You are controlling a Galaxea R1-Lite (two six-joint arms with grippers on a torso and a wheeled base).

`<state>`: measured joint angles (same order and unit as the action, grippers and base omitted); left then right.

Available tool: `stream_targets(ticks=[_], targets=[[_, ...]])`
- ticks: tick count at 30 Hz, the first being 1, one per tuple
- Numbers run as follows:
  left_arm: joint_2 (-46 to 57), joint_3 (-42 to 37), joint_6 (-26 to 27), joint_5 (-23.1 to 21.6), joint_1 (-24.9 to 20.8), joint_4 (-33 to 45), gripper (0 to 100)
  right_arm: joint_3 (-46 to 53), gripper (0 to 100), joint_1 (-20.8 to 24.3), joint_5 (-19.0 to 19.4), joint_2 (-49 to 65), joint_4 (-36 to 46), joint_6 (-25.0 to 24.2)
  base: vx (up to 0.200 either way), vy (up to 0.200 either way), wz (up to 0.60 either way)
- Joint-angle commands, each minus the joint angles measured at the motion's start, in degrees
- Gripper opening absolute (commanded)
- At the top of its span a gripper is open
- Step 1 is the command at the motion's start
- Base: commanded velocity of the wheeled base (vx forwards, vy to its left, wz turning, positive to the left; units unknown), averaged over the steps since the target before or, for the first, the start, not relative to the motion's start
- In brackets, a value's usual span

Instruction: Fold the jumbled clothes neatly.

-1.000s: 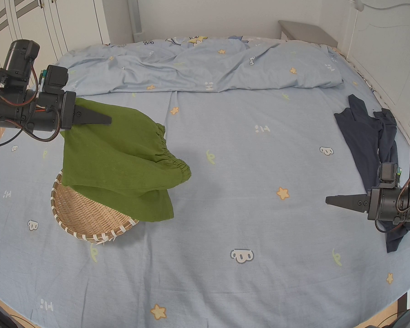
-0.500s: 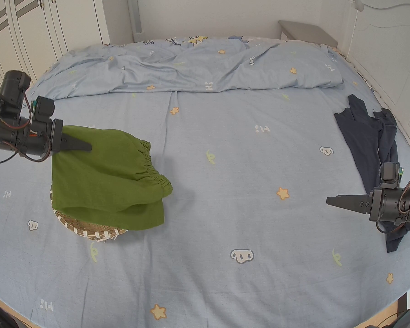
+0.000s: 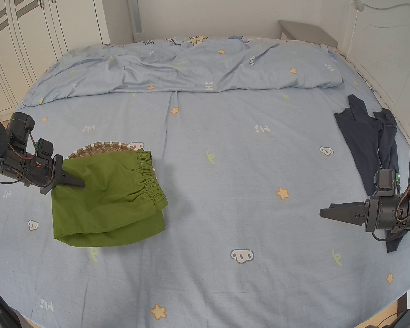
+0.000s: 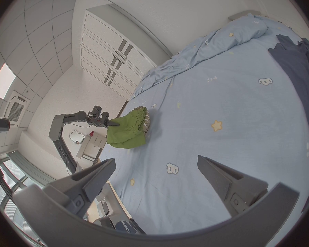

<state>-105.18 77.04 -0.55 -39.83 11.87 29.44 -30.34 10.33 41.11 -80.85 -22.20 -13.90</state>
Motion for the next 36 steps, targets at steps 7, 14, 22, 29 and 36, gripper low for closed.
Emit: stream_targets(ticks=[7,14,22,29,36], targets=[[-8.81,7.68,-1.21,0.45,2.89,0.62,0,0.28,100,0.4,0.03,0.25,-0.04,0.01,0.0,0.0,0.0],[-11.8,9.79,-1.47,0.89,2.19,1.76,0,0.28,100,0.84,-0.68,0.25,-0.04,0.01,0.0,0.0,0.0],[-11.54,14.36,-1.3,0.98,2.19,9.76,100,0.37,100,0.84,-1.03,0.25,-0.04,0.1,0.0,0.0,0.0],[-9.69,20.6,-1.12,4.85,2.19,20.22,100,0.28,100,0.84,-1.12,0.34,-0.04,0.1,0.0,0.0,0.0],[-4.68,22.36,-1.21,12.76,2.98,25.05,100,0.37,100,0.84,-1.12,0.34,-0.04,0.19,0.0,0.0,0.0]])
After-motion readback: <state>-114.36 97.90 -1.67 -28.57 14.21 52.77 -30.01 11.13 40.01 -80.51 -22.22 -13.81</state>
